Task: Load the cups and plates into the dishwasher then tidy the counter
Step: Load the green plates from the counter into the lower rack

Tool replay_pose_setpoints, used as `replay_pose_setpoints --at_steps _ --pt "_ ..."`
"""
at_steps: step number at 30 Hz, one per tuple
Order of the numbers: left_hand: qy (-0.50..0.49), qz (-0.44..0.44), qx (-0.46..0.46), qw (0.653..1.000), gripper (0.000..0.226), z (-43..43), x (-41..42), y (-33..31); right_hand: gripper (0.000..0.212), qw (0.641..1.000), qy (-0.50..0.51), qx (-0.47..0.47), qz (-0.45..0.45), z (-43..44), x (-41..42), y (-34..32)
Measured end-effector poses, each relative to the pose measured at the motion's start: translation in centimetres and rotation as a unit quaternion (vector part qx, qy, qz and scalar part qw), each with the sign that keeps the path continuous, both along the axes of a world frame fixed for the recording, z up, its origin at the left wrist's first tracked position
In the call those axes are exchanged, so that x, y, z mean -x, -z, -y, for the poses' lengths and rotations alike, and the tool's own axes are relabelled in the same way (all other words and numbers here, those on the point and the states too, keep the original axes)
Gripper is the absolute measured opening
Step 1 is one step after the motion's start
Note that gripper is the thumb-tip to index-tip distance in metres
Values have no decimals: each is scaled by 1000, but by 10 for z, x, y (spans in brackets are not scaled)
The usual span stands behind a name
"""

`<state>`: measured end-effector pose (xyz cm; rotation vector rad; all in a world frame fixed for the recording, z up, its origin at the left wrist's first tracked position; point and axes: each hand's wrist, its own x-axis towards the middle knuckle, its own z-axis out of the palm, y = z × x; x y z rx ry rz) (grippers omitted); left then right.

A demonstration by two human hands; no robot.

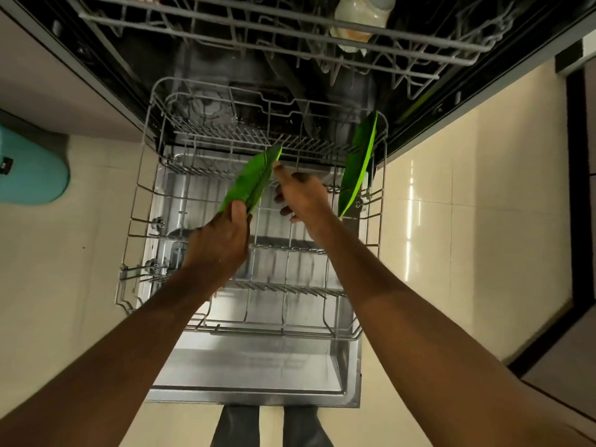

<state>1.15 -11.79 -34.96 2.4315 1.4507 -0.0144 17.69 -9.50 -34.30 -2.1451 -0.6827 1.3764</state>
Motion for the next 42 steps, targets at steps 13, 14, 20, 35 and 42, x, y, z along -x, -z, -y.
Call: replay_pose_setpoints --at_steps 13,14,20,35,42 --pt "76 76 5 994 45 -11 8 0 31 988 -75 -7 135 -17 -39 -3" --pt "57 84 23 995 47 -12 14 2 28 988 -68 -8 140 -16 -52 -5" --pt "-24 107 95 989 49 -14 41 20 28 966 -99 7 240 -13 -111 -13" --pt "-83 133 128 979 31 8 29 39 25 948 -126 59 286 -39 -143 12" --pt "-84 143 139 976 31 11 26 44 19 948 -102 58 295 -50 -144 31"
